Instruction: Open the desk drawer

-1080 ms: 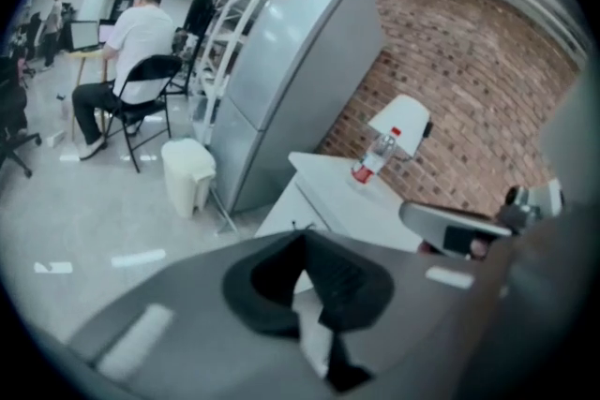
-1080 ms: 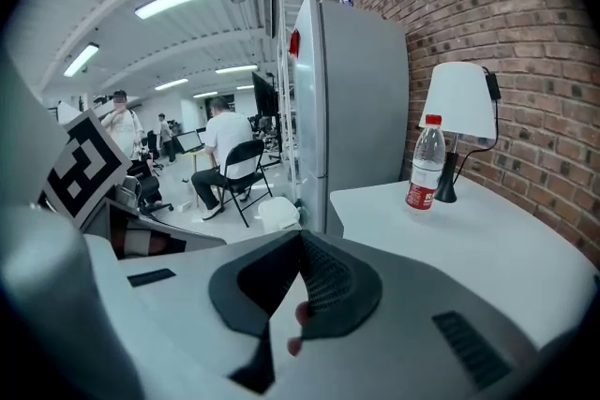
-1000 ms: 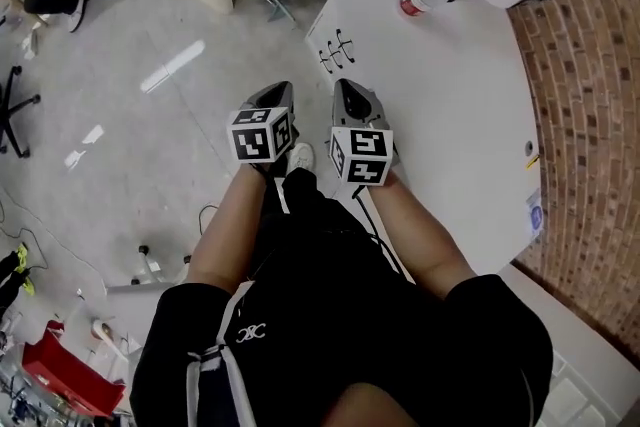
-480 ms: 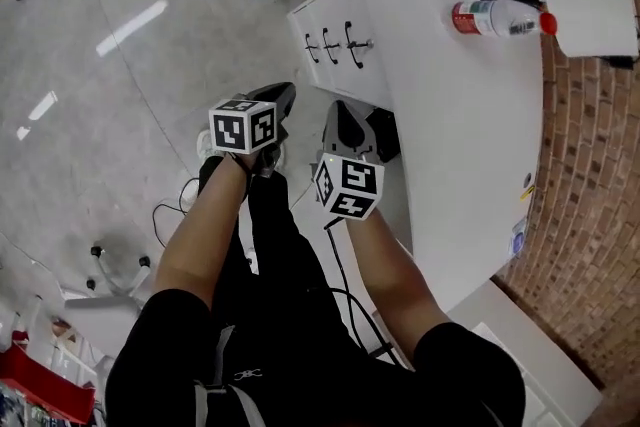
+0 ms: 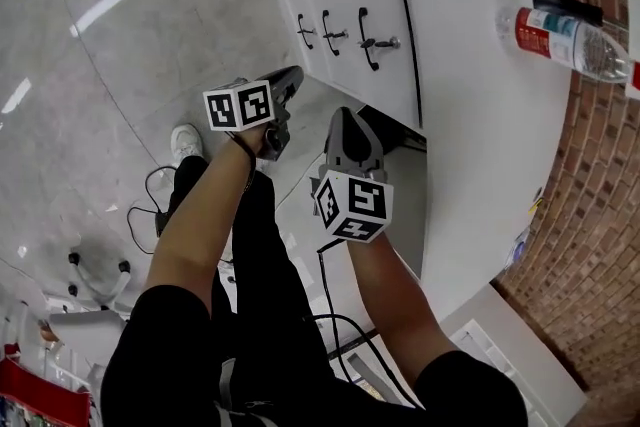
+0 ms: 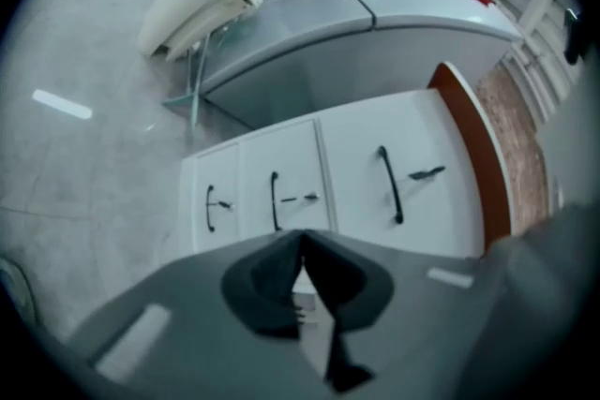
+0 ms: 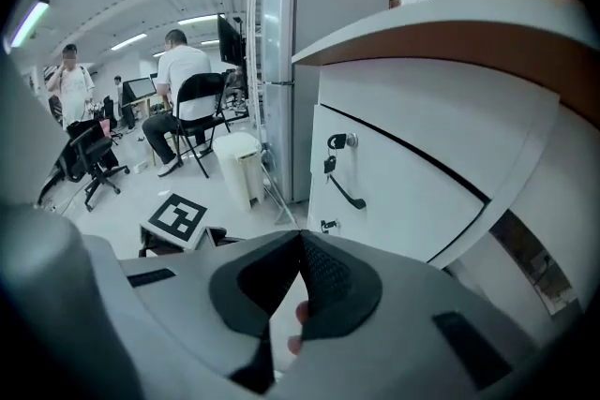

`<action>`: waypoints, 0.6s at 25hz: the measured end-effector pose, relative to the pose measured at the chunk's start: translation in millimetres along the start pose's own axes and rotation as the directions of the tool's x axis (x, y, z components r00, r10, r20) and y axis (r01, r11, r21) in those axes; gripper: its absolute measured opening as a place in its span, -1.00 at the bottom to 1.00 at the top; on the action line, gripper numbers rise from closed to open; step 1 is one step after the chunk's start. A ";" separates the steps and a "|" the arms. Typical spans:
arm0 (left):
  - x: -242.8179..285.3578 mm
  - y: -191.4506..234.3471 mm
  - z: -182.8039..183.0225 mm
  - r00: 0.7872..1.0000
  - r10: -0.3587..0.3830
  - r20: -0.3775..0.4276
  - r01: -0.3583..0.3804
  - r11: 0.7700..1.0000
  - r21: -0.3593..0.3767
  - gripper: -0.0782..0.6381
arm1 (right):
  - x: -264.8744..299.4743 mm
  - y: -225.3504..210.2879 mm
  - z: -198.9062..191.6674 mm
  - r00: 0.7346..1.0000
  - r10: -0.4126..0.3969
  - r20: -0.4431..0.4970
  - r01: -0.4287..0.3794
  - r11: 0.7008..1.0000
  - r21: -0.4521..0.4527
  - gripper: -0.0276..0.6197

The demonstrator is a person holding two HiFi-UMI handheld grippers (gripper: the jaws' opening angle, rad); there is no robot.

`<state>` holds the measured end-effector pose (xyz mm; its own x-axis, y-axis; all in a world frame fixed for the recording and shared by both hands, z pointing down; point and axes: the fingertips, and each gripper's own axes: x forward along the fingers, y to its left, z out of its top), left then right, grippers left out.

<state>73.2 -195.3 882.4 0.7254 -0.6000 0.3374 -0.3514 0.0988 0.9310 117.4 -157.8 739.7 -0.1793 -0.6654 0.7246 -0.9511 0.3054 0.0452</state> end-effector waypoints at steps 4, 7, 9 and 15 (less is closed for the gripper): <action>30.3 16.7 -1.6 0.999 -0.038 -0.008 0.037 0.999 -0.018 -0.77 | 13.6 -4.7 -13.5 1.000 -0.003 -0.022 0.003 1.000 0.005 -0.92; 51.1 26.6 -1.9 0.997 -0.070 0.016 0.071 0.993 -0.095 -0.61 | 17.9 -8.5 -21.4 0.999 -0.001 -0.043 0.001 1.000 0.003 -0.92; 64.3 36.0 0.7 0.997 -0.069 0.033 0.072 0.990 -0.120 -0.56 | 20.5 -9.8 -24.0 0.999 0.006 -0.050 -0.006 1.000 0.000 -0.92; 105.9 50.6 -6.4 0.997 -0.080 0.003 0.080 0.989 -0.124 -0.37 | 32.2 -21.9 -29.5 0.998 0.009 -0.069 -0.008 1.000 0.005 -0.92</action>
<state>136.0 -248.8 966.1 0.7495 -0.6081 0.2617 -0.2165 0.1484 0.9649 139.8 -165.8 782.4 -0.1699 -0.6144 0.7705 -0.9508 0.3076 0.0357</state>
